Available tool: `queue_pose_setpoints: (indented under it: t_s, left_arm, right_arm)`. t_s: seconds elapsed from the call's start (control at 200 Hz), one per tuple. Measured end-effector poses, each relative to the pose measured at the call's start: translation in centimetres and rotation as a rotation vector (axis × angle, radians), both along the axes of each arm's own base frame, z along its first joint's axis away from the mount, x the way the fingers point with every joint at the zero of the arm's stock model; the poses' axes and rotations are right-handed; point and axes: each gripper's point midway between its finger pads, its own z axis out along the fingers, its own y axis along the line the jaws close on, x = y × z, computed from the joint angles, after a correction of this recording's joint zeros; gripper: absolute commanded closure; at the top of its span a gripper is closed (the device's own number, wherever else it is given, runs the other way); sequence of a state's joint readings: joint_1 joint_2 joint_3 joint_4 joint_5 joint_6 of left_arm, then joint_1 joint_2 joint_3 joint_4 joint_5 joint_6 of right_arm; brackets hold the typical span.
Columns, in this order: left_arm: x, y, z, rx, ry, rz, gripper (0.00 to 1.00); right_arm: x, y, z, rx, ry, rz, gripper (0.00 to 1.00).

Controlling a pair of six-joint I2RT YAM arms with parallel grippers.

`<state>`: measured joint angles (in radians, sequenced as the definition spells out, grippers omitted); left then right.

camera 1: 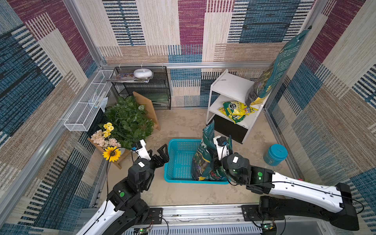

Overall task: Take down the fertilizer bag from the shelf
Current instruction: Place the fertilizer bag in the storage box.

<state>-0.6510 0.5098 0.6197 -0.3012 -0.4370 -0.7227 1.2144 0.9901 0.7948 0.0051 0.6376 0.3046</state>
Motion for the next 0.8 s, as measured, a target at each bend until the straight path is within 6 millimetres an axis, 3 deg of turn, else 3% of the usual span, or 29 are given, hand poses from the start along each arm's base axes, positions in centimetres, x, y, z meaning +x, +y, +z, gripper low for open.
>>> queue_pose_setpoints:
  t_s: [0.245,0.556,0.666,0.796]
  left_arm:
    - [0.0,0.0,0.0,0.0,0.0,0.0,0.01]
    - [0.0,0.0,0.0,0.0,0.0,0.0,0.01]
    - [0.0,0.0,0.0,0.0,0.001,0.0,0.01]
    - [0.0,0.0,-0.1,0.001,0.003,0.0,0.01]
  right_arm:
    - [-1.1,-0.4,-0.2,0.036,0.01,-0.009,1.0]
    - [-2.4,-0.6,-0.2,0.1,0.038,0.032,0.63]
    - [-2.5,-1.2,2.4,0.136,0.01,0.035,0.48]
    - [-2.4,-2.7,9.4,0.226,-0.08,0.003,0.38]
